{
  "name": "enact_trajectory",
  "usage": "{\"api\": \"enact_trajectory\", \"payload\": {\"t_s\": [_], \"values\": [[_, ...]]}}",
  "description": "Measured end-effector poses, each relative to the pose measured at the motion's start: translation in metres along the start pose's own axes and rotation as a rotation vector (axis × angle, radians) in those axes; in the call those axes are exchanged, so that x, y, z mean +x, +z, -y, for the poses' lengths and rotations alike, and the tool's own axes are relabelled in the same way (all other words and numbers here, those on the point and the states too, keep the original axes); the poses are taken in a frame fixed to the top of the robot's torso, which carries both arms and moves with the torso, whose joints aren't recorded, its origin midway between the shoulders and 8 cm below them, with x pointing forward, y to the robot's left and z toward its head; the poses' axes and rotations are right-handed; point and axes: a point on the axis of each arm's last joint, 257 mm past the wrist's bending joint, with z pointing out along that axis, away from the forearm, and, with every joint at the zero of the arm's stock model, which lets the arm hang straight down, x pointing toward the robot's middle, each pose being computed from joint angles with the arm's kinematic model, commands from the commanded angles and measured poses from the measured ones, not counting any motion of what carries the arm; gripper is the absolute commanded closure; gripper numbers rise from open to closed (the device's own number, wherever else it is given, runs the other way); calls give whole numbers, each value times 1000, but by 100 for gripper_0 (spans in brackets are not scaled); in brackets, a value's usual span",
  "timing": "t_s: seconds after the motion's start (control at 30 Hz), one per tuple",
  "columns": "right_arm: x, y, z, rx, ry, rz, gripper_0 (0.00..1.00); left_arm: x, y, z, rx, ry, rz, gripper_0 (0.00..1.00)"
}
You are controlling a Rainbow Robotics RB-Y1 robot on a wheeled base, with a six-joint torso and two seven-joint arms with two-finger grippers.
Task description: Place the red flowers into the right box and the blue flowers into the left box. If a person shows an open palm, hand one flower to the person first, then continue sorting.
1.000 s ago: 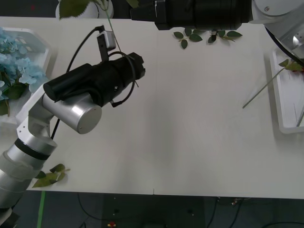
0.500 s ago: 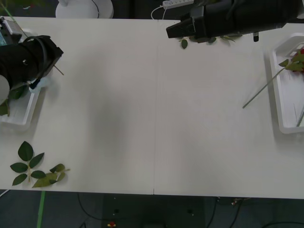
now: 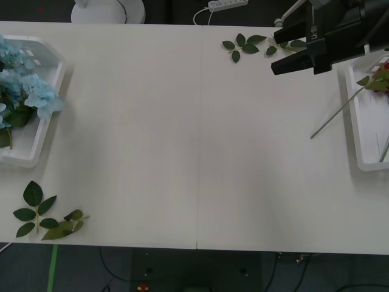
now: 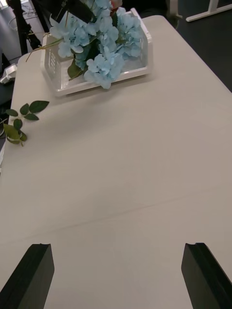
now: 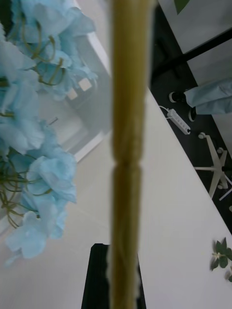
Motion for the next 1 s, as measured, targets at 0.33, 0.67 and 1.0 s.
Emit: {"api": "enact_trajectory", "payload": {"t_s": [0.33,0.67,1.0], "values": [[7,-23,4,-13,2,14,22,-13,8,-71,-75,121,-45,100],[2,-25,-1,-31,34,51,14,22,28,-111,-121,172,-116,100],[2,-25,0,-29,36,51,0,32,35,-130,-167,237,-121,14]]}}
